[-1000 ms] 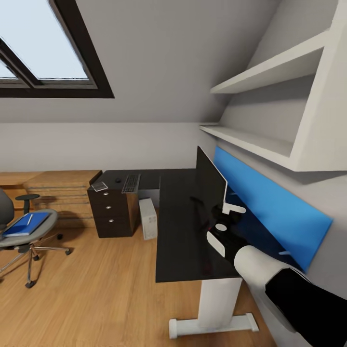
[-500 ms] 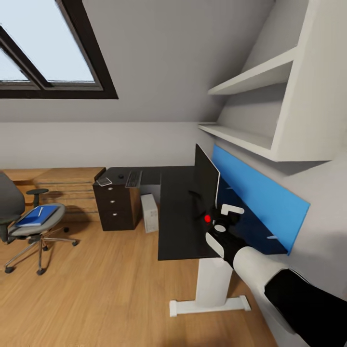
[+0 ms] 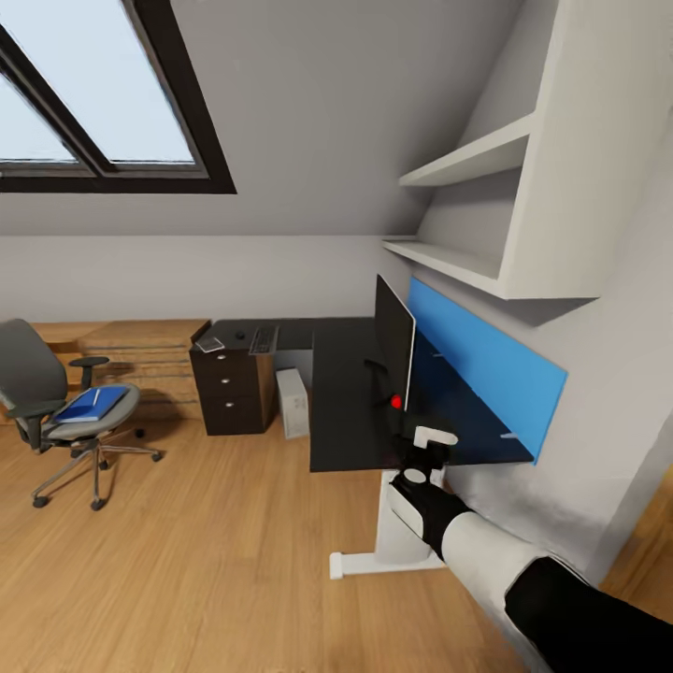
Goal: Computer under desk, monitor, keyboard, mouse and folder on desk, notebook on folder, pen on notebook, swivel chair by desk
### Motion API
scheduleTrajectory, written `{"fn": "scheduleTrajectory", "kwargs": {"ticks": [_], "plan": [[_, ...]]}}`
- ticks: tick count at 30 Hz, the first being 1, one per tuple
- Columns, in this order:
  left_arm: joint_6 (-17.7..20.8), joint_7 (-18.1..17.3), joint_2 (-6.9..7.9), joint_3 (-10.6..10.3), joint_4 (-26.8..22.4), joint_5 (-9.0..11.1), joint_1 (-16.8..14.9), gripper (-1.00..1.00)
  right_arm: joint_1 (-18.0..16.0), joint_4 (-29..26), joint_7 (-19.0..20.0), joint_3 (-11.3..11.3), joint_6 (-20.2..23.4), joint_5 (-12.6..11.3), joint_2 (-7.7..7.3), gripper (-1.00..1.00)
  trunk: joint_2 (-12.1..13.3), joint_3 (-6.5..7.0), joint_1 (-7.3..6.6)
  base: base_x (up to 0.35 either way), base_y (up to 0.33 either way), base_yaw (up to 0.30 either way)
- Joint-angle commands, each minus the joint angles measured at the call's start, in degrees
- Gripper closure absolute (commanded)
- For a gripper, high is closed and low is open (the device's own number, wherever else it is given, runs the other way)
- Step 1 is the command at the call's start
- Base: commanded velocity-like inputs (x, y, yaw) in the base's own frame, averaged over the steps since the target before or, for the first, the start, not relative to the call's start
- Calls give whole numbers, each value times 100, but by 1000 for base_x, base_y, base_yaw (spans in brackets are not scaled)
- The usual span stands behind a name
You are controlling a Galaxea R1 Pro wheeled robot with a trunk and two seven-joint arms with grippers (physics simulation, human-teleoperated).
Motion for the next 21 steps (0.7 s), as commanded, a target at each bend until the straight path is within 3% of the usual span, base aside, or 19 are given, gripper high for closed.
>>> {"fn": "scheduleTrajectory", "kwargs": {"ticks": [1,7,13,15,18,21], "plan": [[-11,46,5,-50,-5,24,-4,-100,40,-1,-21,58,-49,-47,3,-100,-7,-7,-3,-336,0,0],[-5,37,-2,-78,-4,15,-4,-100,607,10,48,83,-208,-34,28,-100,-7,-7,-3,-314,85,0],[-12,36,-11,-110,-4,-20,-4,-100,1242,195,1536,81,-174,-46,33,-100,-7,-7,-3,-107,289,0],[-9,36,-12,-115,-4,-25,-4,-100,1407,556,2144,79,-170,-48,107,-100,-7,-7,-3,-2,325,0],[-6,36,-17,-118,-4,-27,-4,-100,1542,892,2385,74,-197,-50,232,-100,-7,-7,-3,45,330,0],[-5,36,-20,-120,-4,-28,-4,-100,1761,1094,2490,73,-232,-55,232,-100,-7,-7,-3,65,333,0]]}}
